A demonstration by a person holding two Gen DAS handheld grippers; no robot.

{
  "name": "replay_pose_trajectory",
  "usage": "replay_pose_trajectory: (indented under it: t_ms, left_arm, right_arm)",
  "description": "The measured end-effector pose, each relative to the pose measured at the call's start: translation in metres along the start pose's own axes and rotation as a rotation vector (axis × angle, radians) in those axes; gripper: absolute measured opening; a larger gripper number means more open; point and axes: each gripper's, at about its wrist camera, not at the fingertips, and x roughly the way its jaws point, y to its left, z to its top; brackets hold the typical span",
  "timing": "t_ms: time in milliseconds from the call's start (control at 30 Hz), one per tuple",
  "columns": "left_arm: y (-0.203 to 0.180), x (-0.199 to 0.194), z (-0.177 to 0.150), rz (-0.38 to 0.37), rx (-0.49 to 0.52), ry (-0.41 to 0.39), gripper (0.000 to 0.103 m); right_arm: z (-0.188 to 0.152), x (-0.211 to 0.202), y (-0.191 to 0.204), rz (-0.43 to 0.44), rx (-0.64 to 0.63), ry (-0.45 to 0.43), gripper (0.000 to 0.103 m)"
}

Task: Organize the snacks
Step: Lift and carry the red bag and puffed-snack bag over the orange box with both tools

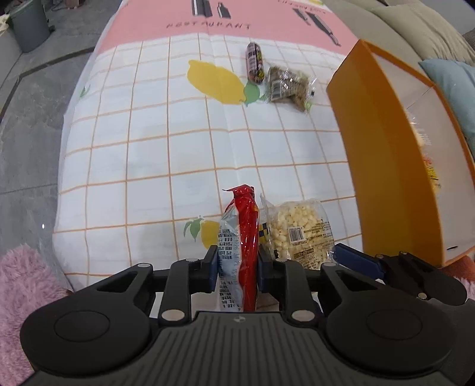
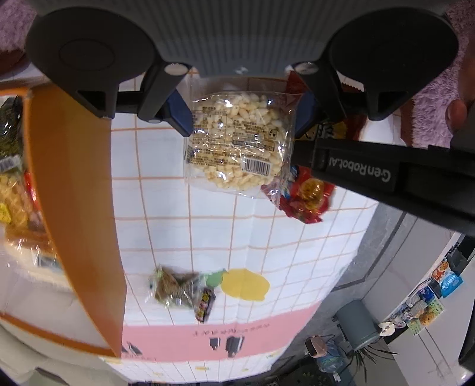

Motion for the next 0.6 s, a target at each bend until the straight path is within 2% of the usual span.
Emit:
replay_pose_trajectory:
  t_ms: [167,333,600]
  left_arm:
    - [-0.009,-0.020,0.004,0.040,0.031,0.011,0.027]
    - [-0.028,-0.039,0.005,0.032,0.093,0.020,0.027]
    - [-0.067,-0.060,0.008,-0.014,0.218,0.073,0.027]
  right_arm:
    - [0.005,-0.016,0.009,-0.047,-0.044,0.013,0.070]
    - [0.010,-0.048,0.010,-0.036,-0.044,0.000,0.070]
    - [0.013,-0.111,0.006,-0.099,-0.097,-0.026,0.070]
